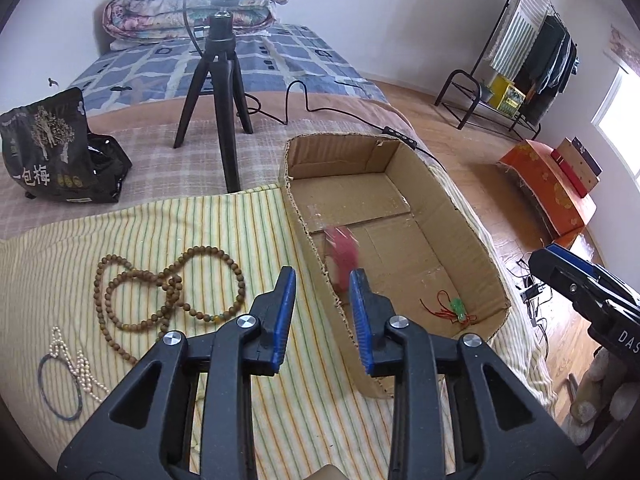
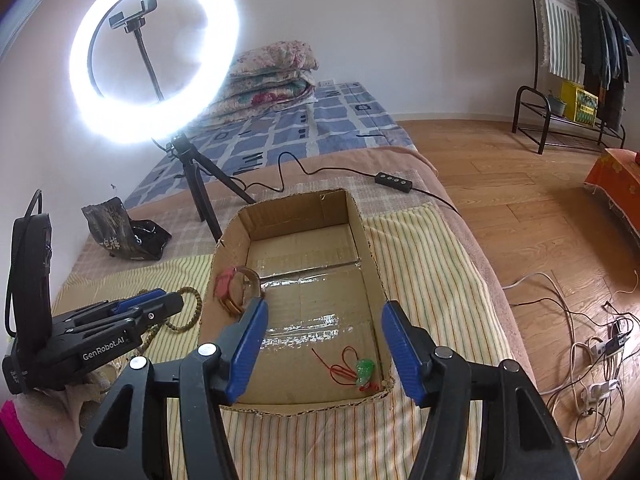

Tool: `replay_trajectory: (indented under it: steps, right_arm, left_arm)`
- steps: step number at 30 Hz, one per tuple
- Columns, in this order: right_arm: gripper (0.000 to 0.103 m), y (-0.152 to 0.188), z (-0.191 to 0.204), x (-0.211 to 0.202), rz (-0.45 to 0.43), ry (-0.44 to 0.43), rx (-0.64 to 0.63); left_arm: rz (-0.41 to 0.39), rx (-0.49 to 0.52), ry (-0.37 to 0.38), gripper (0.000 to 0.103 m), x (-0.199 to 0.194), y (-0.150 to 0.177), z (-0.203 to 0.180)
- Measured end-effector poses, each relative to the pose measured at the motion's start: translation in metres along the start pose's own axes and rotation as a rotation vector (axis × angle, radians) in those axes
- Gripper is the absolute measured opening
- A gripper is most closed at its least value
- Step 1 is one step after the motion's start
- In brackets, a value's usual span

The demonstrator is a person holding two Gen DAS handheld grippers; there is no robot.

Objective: Organize jewelry
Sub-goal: 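Open both tools and withdraw them from the box back over the sheet, then move the left tool to the blue bangle while the right tool approaches the cream bead bracelet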

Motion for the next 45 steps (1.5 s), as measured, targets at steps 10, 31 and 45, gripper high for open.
replay_trajectory:
  steps: [10, 31, 45]
  right_arm:
    - [0.08, 0.001, 0.019, -0.012, -0.025, 0.03, -0.032]
    - [0.088, 0.01, 0.094, -0.021, -0.059, -0.038, -0.114]
    - [0.089, 0.026, 0.171, 0.017, 0.012, -0.141, -0.223]
  left_arm:
    - [-0.043, 0.019, -0.035, 0.027, -0.022, 0.005, 0.022]
    - [-0.129, -0.056, -0.189, 0.074, -0.081, 0.016, 0.163]
    - [-0.05, -0.131, -0.259, 0.079, -0.079, 0.059, 0.257]
Point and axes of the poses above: each gripper's, at about its wrist camera, not at the fingertips, and x roughly the way its jaws point, z to its left, y to its underside, the point moved 5 cm from there along x, roughly the way its jaws point, and after that the axes turned 14 degrees about -y, right-handed, at the moved point
